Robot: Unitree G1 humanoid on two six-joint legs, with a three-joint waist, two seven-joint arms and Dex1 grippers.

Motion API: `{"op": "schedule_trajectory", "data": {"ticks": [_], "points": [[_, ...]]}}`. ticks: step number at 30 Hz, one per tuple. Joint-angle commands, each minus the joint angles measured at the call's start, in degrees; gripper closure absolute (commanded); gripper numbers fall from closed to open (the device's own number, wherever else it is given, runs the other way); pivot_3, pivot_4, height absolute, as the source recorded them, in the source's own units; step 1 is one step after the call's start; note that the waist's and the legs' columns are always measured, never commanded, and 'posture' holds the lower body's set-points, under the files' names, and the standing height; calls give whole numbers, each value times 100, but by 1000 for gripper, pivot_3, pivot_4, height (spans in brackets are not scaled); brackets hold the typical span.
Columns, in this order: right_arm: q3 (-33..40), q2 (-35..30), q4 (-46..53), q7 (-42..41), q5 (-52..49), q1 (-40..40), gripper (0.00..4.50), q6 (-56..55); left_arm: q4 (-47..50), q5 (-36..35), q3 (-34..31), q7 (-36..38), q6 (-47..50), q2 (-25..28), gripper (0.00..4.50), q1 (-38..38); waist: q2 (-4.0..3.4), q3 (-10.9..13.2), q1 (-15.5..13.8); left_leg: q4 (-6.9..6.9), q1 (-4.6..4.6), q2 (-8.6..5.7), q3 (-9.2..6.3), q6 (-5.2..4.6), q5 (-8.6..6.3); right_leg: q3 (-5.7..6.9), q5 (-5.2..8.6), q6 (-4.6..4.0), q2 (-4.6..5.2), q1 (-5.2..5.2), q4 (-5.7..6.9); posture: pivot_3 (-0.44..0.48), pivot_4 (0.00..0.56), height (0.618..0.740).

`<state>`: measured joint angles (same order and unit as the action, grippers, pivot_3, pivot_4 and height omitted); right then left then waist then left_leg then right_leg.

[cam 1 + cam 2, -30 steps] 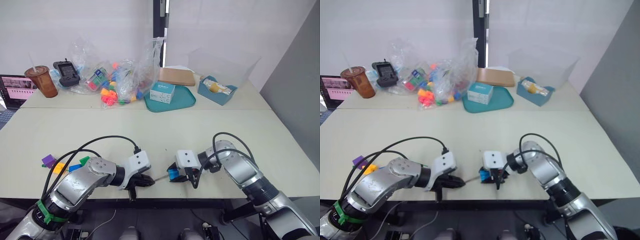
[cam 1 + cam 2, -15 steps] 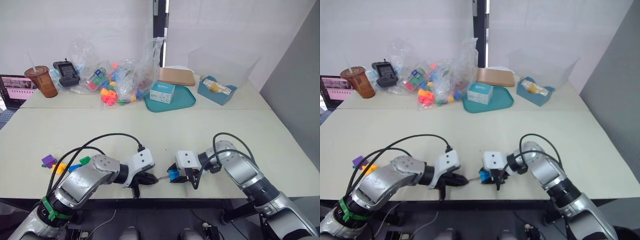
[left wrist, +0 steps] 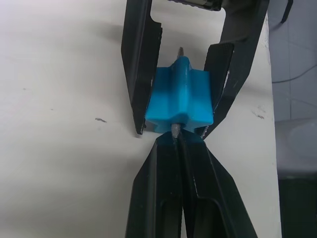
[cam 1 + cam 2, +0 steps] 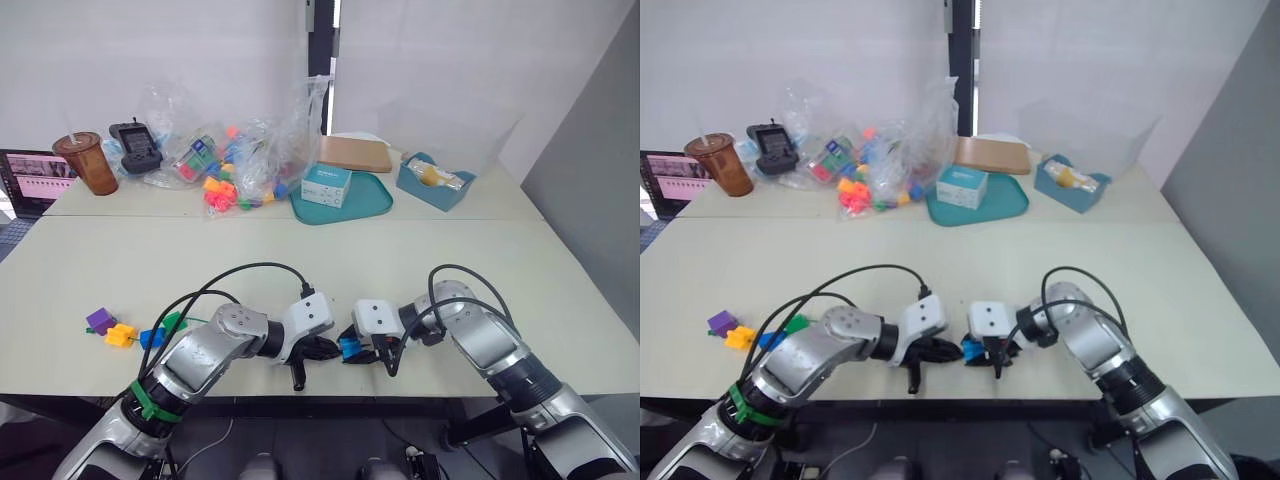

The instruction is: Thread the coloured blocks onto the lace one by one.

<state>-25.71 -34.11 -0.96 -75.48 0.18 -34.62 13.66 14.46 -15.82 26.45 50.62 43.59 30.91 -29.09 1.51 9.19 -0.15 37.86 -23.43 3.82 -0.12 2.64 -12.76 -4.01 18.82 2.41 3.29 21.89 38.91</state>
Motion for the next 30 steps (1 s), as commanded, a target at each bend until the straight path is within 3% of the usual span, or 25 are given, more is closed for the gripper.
{"op": "schedule_trajectory", "data": {"ticks": [1, 2, 10, 14, 19, 27, 30], "points": [[-147, 104, 24, 56, 60, 87, 3134, 81, -279, 328, 117, -210, -370, -238, 4500, -86, 0, 0, -22, 0, 8, -1, 0, 0, 0, 0, -1, 2, 1, -9, -1, 0, 150, 740], [-137, 106, 51, 61, 55, 103, 3134, 109, -305, 343, 46, -188, -423, -220, 4500, -51, 0, 0, -28, 0, 21, -2, 0, -2, -1, 0, -1, 2, 1, -24, -2, 0, 150, 740], [-97, 82, 91, 177, 129, 242, 3134, 239, -22, 170, -605, 268, -640, 518, 1932, 356, 0, 0, 93, -8, 49, 6, -4, -8, -6, 2, 2, 3, -6, -54, -18, 0, 150, 740], [-96, 63, 141, 217, 146, 314, 3134, 255, -3, 205, -765, 586, -1067, 930, 1932, 751, 0, 0, 96, -8, 47, 5, -3, -11, -8, 3, 2, 3, -3, -56, -28, 0, 150, 740], [-71, 69, 110, 248, 144, 299, 3134, 288, -157, 243, -740, 674, -1287, 895, 1932, 898, -1, 0, 94, -9, 51, 7, -2, -13, -10, 4, 2, 3, -4, -61, -34, 0, 150, 740], [-35, 44, 197, 257, 136, 314, 3134, 363, -301, 447, -470, 672, -1330, 531, 4391, 878, -1, -1, 86, -9, 52, 6, -1, -16, -12, 4, 2, 4, -3, -64, -36, 0, 150, 740], [-28, 34, 228, 263, 132, 333, 3134, 393, -299, 422, -498, 683, -1328, 413, 4453, 873, -1, -1, 82, -9, 51, 6, -1, -16, -12, 4, 2, 4, -3, -65, -36, 0, 150, 740]]}}
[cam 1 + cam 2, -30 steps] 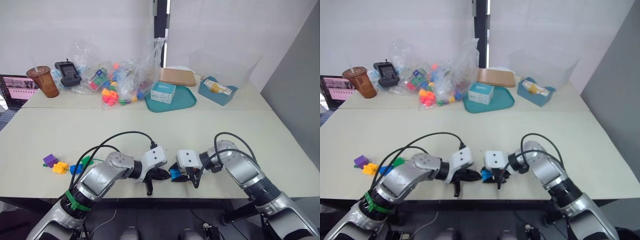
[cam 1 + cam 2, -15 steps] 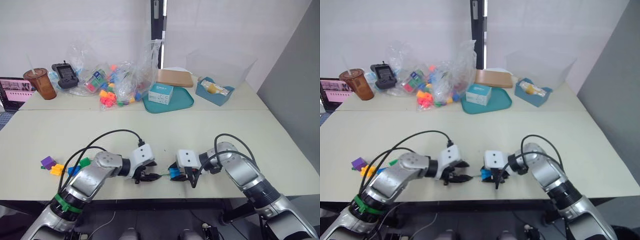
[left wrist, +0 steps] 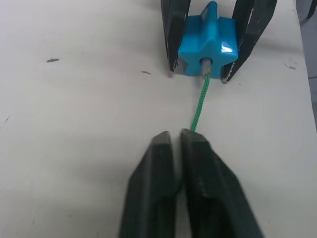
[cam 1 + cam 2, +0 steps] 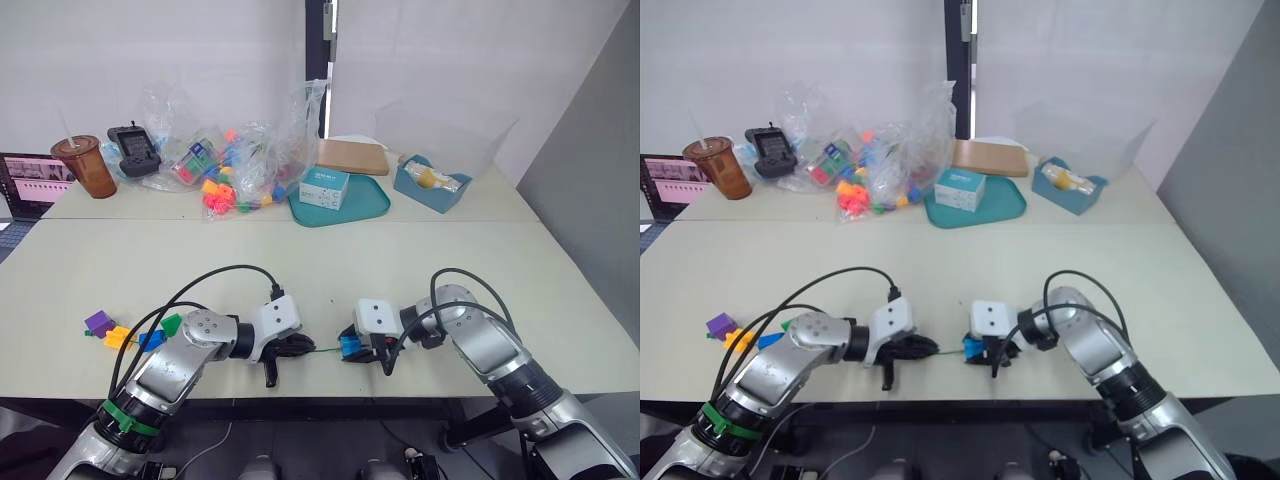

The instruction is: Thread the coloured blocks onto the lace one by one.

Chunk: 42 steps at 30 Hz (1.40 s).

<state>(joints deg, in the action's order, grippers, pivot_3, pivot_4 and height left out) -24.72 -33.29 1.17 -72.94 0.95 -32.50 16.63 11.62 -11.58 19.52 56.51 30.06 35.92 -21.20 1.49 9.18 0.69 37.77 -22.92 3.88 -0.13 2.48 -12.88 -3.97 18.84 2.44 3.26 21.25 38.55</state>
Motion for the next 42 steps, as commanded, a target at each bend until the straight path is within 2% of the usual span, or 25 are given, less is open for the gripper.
{"op": "schedule_trajectory", "data": {"ticks": [1, 5, 12, 20, 23, 28, 29, 31, 37, 42], "points": [[-128, -50, 29, 13, 56, 135, 3134, 105, -14, 4, 201, 54, 42, -170, 4453, 40, 0, 0, -4, 0, 0, -1, 0, 0, 0, 0, 0, 0, 1, 0, 0, 0, 150, 740], [-146, -33, 66, 44, 56, 156, 3134, 143, -73, 61, 255, -61, 130, -469, 4453, -177, 0, 0, -14, 1, -1, -2, 0, 0, 0, 2, 0, 0, 2, -2, -2, 0, 150, 740], [-173, -40, 84, 57, 72, 165, 3134, 129, -110, 153, 231, -294, 245, -695, 4453, -324, 1, 0, -4, 1, -2, -2, -1, -2, -1, 1, 0, 1, 2, -1, -3, 0, 150, 740], [-187, -36, 87, 58, 77, 165, 3134, 133, 246, -66, -137, -312, 450, -611, 4453, -305, 1, 1, 3, 0, -4, -1, -2, -3, -2, 1, 0, 1, 1, 1, -4, 0, 150, 740], [-202, -38, 70, 56, 88, 172, 3134, 111, 494, -217, -217, -137, 515, -406, 3680, -140, 0, 0, 5, 0, -4, -1, -2, -3, -2, 1, 0, 1, 1, 1, -4, 0, 150, 740], [-213, -51, 90, 37, 80, 180, 3134, 118, 677, -256, -149, -68, 566, -174, 2098, 78, 0, 1, 7, -1, -3, -1, -1, -3, -2, 1, 0, 1, 1, 1, -7, 0, 150, 740], [-212, -55, 96, 33, 79, 181, 3134, 120, 684, -283, -149, -67, 605, -148, 2098, 133, 0, 1, 7, -1, -3, -1, -1, -3, -2, 1, 0, 1, 1, 1, -7, 0, 150, 740], [-206, -64, 110, 30, 75, 182, 3134, 127, 609, -214, -93, -110, 587, -108, 2461, 189, 0, 1, 7, -1, -3, -1, -1, -3, -3, 1, 0, 1, 1, 1, -9, 0, 150, 740], [-190, -70, 100, 31, 69, 160, 3134, 126, 226, 300, 342, -148, 171, -89, 4433, 134, 0, 0, 5, -1, -2, -1, -1, -4, -3, 1, 0, 1, 1, -1, -11, 0, 150, 740], [-188, -67, 115, 33, 63, 157, 3134, 147, 171, 318, 385, -136, 26, -317, 4474, 42, 0, 0, -11, -1, -2, -2, 0, -4, -3, 2, 0, 1, 2, -4, -12, 0, 150, 740]]}}
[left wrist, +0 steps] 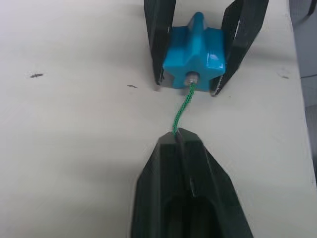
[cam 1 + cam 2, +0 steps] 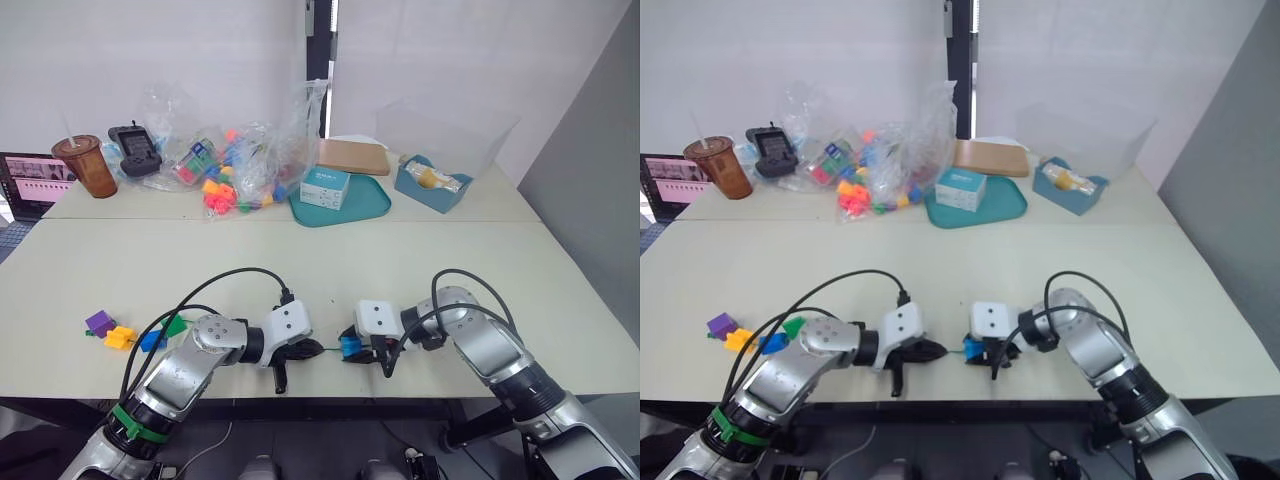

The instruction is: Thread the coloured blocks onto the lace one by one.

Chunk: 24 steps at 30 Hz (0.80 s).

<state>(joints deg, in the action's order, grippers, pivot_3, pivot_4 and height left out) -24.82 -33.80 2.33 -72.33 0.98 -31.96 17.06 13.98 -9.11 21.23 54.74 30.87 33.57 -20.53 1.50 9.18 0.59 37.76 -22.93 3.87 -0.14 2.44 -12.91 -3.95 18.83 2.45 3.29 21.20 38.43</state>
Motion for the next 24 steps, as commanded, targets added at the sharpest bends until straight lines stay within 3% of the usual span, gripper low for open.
{"op": "schedule_trajectory", "data": {"ticks": [1, 6, 13, 15, 17, 23, 24], "points": [[-180, -16, 1, -27, 61, 109, 3134, 102, -81, 88, 218, -9, -48, -160, 4474, -61, 0, 0, 0, 0, 0, 0, 0, 0, 0, 0, 0, 0, 0, 0, 0, 0, 150, 740], [-187, -27, 29, -21, 66, 137, 3134, 121, -9, 39, 225, -89, 122, -398, 4474, -166, 0, 0, 9, 0, -1, -1, 0, 0, 0, 0, 0, 0, 0, 0, 0, 0, 150, 740], [-187, -45, 40, 12, 84, 134, 3134, 173, 137, -5, 117, -75, 260, -253, 4474, -89, 0, 0, 11, 0, -2, 0, 0, -1, -1, 0, 0, 0, 0, 1, -1, 0, 150, 740], [-163, -39, 29, 45, 81, 131, 3134, 186, 181, -77, -13, -67, 341, -176, 3937, -79, 0, 0, 12, 0, -1, 0, -1, -1, -1, 0, 0, 0, -1, 1, -1, 0, 150, 740], [-127, -29, 28, 80, 62, 123, 2071, 214, 237, -165, -89, 10, 431, -58, 3290, -71, 0, 0, 13, 0, -1, 0, -1, -1, -1, 0, 0, 0, -1, 1, -1, 0, 150, 740], [92, -69, 94, 109, -104, 88, 82, 288, 324, -372, -222, 93, 590, 86, 1363, -173, 0, 0, 6, -1, -6, 0, -1, -2, -1, 1, 0, 1, 0, 2, -6, 0, 150, 740], [175, -134, 160, 63, -175, 101, 0, 317, 322, -352, -176, 83, 594, 50, 1014, -241, 1, 1, 0, 0, -7, 0, -1, -2, -1, 1, 0, 1, 0, 2, -7, 0, 150, 740]]}}
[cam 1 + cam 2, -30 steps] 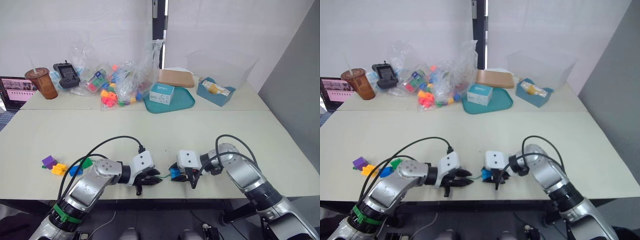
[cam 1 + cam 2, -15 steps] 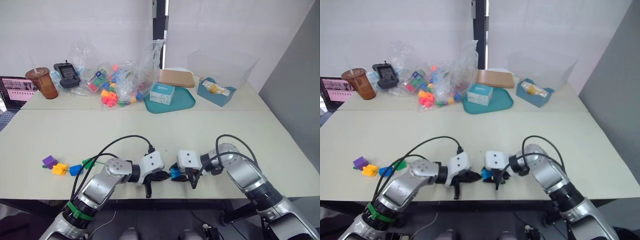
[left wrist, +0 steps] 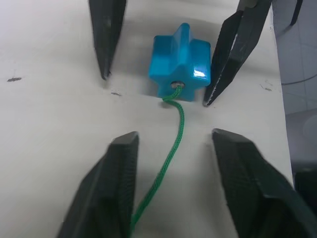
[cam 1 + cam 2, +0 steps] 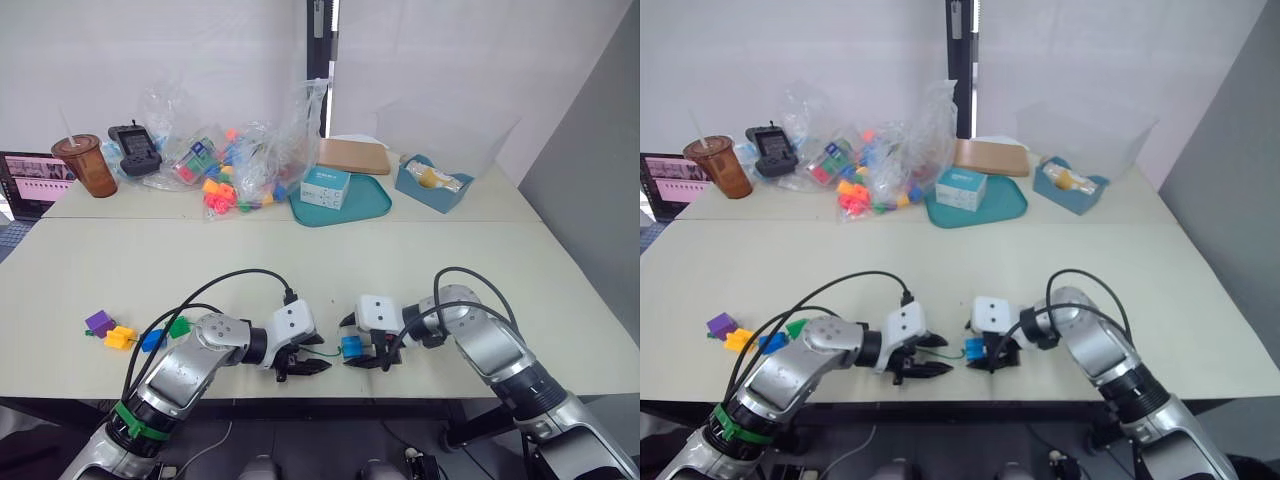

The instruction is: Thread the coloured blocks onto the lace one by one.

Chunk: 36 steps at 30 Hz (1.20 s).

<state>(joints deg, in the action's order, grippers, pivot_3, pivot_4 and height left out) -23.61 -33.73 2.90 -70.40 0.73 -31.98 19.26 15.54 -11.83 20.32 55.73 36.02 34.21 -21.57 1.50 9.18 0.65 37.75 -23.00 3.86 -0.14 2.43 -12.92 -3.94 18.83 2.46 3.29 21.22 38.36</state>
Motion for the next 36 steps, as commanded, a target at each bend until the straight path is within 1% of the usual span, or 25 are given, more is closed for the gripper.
{"op": "schedule_trajectory", "data": {"ticks": [1, 3, 6, 9, 15, 19, 20, 25, 28, 35, 36], "points": [[133, -209, 161, -158, -209, 127, 0, 102, 149, -27, -21, -61, 56, -73, 660, -204, 0, 1, -19, 0, -2, 0, 0, 0, 0, 1, 0, 0, 0, 1, 0, 0, 150, 740], [270, -393, 283, -232, -335, 184, 0, 99, 139, 6, 115, -69, 83, -182, 53, -332, -1, 1, -45, 1, -11, 0, -1, 0, 0, 3, 0, 1, 1, 7, -2, 0, 150, 740], [470, -713, 439, -378, -529, 320, 0, 58, 38, 106, 343, -82, 46, -379, 19, -546, -1, 2, -82, 3, -23, -3, -1, -2, -1, 3, -5, 9, 3, 11, -17, 0, 150, 740], [599, -914, 447, -452, -662, 411, 0, -27, -272, 309, 616, -130, -142, -620, 19, -757, -2, 3, -92, 3, -25, -3, 0, -6, -3, 3, -6, 10, 2, 11, -24, 0, 150, 740], [618, -971, 223, -353, -582, 456, 0, -151, -956, 619, 894, -167, -541, -941, 19, -841, -3, 3, -67, 2, -24, -2, -1, -7, -4, 1, -6, 9, 0, 12, -25, 0, 150, 740], [564, -923, 85, -283, -514, 413, 0, -226, -1118, 525, 929, 71, -623, -1040, 1191, -851, -3, 3, -86, 8, -23, -5, 0, -7, -4, 1, -8, 12, 3, 7, -25, 0, 150, 740], [547, -910, 64, -277, -510, 402, 0, -232, -1109, 512, 927, 102, -622, -1037, 1573, -860, -3, 3, -87, 8, -23, -5, 0, -7, -4, 1, -8, 12, 3, 7, -25, 0, 150, 740], [417, -777, -75, -253, -452, 305, 0, -278, -1093, 541, 932, 229, -638, -959, 3119, -872, -3, 3, -85, 8, -22, -4, 0, -8, -4, 1, -8, 12, 2, 7, -26, 0, 150, 740], [373, -694, -119, -239, -415, 249, 840, -280, -1069, 546, 918, 288, -642, -919, 3118, -864, -3, 2, -76, 7, -20, -3, 0, -8, -4, 1, -8, 12, 1, 7, -25, 0, 150, 740], [295, -659, -331, -192, -192, 242, 3199, -475, -1043, 545, 889, 352, -635, -900, 3118, -871, -3, 2, -71, 8, -20, -3, 0, -8, -4, 1, -8, 12, 1, 6, -25, 0, 150, 740], [295, -662, -343, -190, -185, 243, 3458, -495, -1038, 542, 885, 360, -634, -897, 3118, -870, -3, 2, -70, 8, -19, -3, 0, -8, -4, 1, -8, 12, 1, 5, -24, 0, 150, 740]]}}
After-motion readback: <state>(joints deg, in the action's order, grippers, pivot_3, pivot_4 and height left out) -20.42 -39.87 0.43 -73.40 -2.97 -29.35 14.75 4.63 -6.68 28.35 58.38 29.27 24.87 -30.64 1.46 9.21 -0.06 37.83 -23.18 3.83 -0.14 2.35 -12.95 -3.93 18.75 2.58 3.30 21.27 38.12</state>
